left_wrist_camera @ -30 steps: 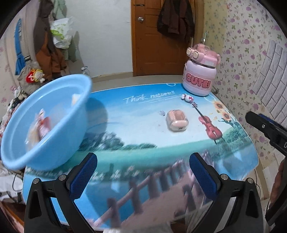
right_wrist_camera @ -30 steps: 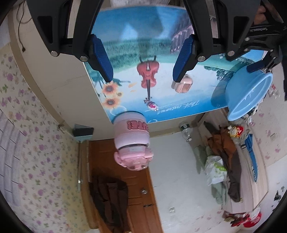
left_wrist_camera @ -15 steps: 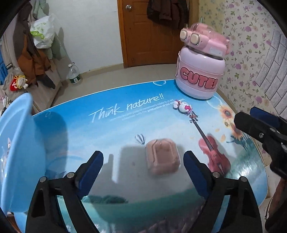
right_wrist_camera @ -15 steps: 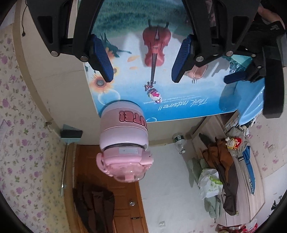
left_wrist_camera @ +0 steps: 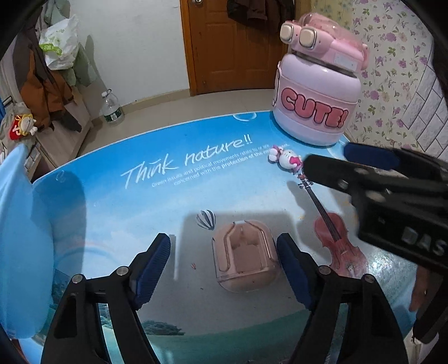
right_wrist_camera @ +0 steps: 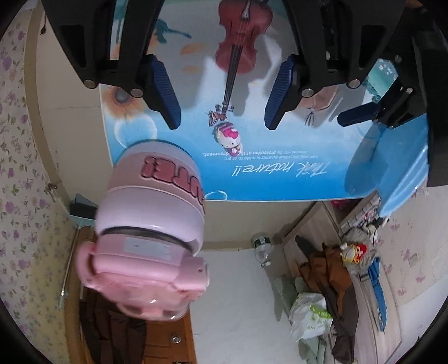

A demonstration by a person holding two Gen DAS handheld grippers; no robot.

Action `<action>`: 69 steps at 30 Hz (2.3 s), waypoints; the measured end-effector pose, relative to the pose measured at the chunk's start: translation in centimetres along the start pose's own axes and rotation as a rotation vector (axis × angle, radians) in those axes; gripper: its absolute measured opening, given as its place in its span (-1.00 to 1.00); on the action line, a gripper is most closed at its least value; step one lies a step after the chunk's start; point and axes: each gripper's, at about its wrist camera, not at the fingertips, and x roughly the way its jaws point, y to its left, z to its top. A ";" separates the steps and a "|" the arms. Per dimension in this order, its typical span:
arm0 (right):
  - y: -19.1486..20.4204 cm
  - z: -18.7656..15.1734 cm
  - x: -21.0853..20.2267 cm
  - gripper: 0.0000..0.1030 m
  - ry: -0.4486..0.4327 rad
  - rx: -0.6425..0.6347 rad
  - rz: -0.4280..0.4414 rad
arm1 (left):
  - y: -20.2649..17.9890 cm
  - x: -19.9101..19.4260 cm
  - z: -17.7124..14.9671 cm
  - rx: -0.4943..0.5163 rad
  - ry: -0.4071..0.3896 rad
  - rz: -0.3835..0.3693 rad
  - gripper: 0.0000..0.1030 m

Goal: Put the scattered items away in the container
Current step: 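Close the left gripper on the pink case while the right gripper grasps the Hello Kitty figure, then lift the pink case with the left gripper while the right gripper lifts the figure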

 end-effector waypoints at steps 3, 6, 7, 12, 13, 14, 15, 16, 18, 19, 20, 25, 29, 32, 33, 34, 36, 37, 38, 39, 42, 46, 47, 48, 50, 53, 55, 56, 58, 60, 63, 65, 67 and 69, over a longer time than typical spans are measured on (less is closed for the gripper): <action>0.4 0.6 1.5 0.10 0.029 -0.033 -0.009 | -0.1 0.3 0.2 -0.003 -0.003 0.003 0.46; 0.7 1.1 2.7 0.10 0.042 -0.056 -0.019 | 0.1 0.6 0.5 -0.009 0.003 -0.006 0.40; 0.9 1.2 3.1 0.10 0.045 -0.068 -0.022 | 0.1 0.6 0.5 -0.008 0.005 -0.009 0.37; 1.2 1.9 4.9 -0.13 0.082 -0.089 0.002 | 0.5 0.6 0.5 -0.005 0.006 -0.020 0.28; 1.2 2.0 5.3 -0.17 0.091 -0.090 0.007 | 0.5 0.6 0.5 -0.004 0.005 -0.021 0.27; 1.2 2.1 5.4 -0.17 0.092 -0.093 0.004 | 0.6 0.6 0.5 -0.002 0.005 -0.023 0.27; 1.3 2.2 5.7 -0.17 0.094 -0.097 -0.001 | 0.6 0.6 0.5 0.000 0.005 -0.023 0.27; 1.4 2.3 5.9 -0.17 0.095 -0.100 -0.004 | 0.5 0.7 0.5 0.002 0.005 -0.023 0.28; 1.6 2.3 6.1 -0.17 0.099 -0.102 -0.002 | 0.5 0.8 0.6 0.003 0.004 -0.023 0.28; 1.7 2.4 6.2 -0.17 0.101 -0.106 -0.001 | 0.5 0.8 0.6 0.003 0.003 -0.023 0.28; 1.8 2.4 6.4 -0.17 0.102 -0.111 -0.003 | 0.5 0.8 0.6 0.003 0.002 -0.023 0.28; 1.9 2.3 6.9 -0.39 0.102 -0.134 -0.010 | 0.5 0.9 0.7 0.004 -0.001 -0.022 0.28; 2.0 2.3 7.2 -0.49 0.099 -0.130 -0.001 | 0.7 0.9 0.6 0.006 0.001 -0.026 0.28; 1.8 1.9 7.0 -0.51 0.100 -0.128 0.005 | 1.0 0.8 0.3 0.008 -0.001 -0.025 0.28; 1.8 1.6 6.8 -0.51 0.100 -0.127 0.003 | 1.1 0.7 0.2 0.007 -0.003 -0.024 0.28; 1.6 1.4 6.4 -0.51 0.100 -0.124 0.001 | 1.2 0.6 0.0 0.006 -0.005 -0.023 0.27; 1.6 0.6 5.6 -0.51 0.103 -0.112 -0.004 | 1.2 0.3 -0.3 0.006 -0.008 -0.022 0.27; 1.5 0.3 5.3 -0.51 0.104 -0.107 -0.008 | 1.3 0.2 -0.5 0.006 -0.009 -0.022 0.27; 1.5 -0.1 4.9 -0.51 0.105 -0.105 -0.016 | 1.4 0.0 -0.8 0.006 -0.009 -0.023 0.27; 1.6 -0.6 4.4 -0.51 0.108 -0.107 -0.029 | 1.4 -0.2 -1.0 0.005 -0.008 -0.024 0.27; 1.8 -2.0 3.2 -0.51 0.110 -0.102 -0.042 | 1.6 -0.7 -1.6 0.007 -0.008 -0.031 0.15; 2.4 -3.8 1.3 -0.51 0.101 -0.079 -0.049 | 1.6 -1.4 -2.4 0.018 -0.011 -0.035 0.08; 2.4 -4.2 0.9 -0.51 0.100 -0.068 -0.049 | 1.7 -1.5 -2.5 0.018 -0.012 -0.034 0.08; 2.5 -4.5 0.6 -0.51 0.099 -0.060 -0.048 | 1.9 -1.5 -2.5 0.017 -0.014 -0.035 0.07; 2.5 -5.2 0.0 -0.51 0.099 -0.039 -0.046 | 1.9 -1.7 -2.9 0.020 -0.020 -0.038 0.07; 2.3 -5.7 -0.5 -0.51 0.097 -0.029 -0.052 | 2.3 -1.7 -2.7 0.024 -0.017 -0.061 0.07; 2.4 -6.1 -0.7 -0.51 0.094 -0.023 -0.051 | 2.4 -1.8 -2.5 0.036 -0.028 -0.078 0.13; 2.3 -6.2 -0.8 -0.51 0.095 -0.022 -0.051 | 2.4 -1.9 -2.3 0.049 -0.036 -0.081 0.28; 1.9 -5.8 -1.2 -0.51 0.097 -0.019 -0.051 | 2.3 -2.2 -2.1 0.068 -0.053 -0.087 0.43; 1.9 -6.0 -1.4 -0.51 0.094 -0.019 -0.049 | 2.2 -2.4 -1.7 0.095 -0.070 -0.097 0.44; 1.9 -6.0 -1.6 -0.51 0.086 -0.024 -0.046 | 1.9 -2.3 -1.3 0.144 -0.090 -0.099 0.44; 1.9 -6.1 -1.7 -0.51 0.087 -0.027 -0.044 | 1.8 -2.0 -1.0 0.163 -0.092 -0.096 0.44; 1.8 -6.2 -1.7 -0.51 0.086 -0.026 -0.040 | 1.8 -1.5 -0.7 0.172 -0.086 -0.107 0.40; 1.2 -6.5 -2.1 -0.51 0.085 -0.030 -0.039 | 1.8 -0.8 -0.5 0.183 -0.070 -0.116 0.25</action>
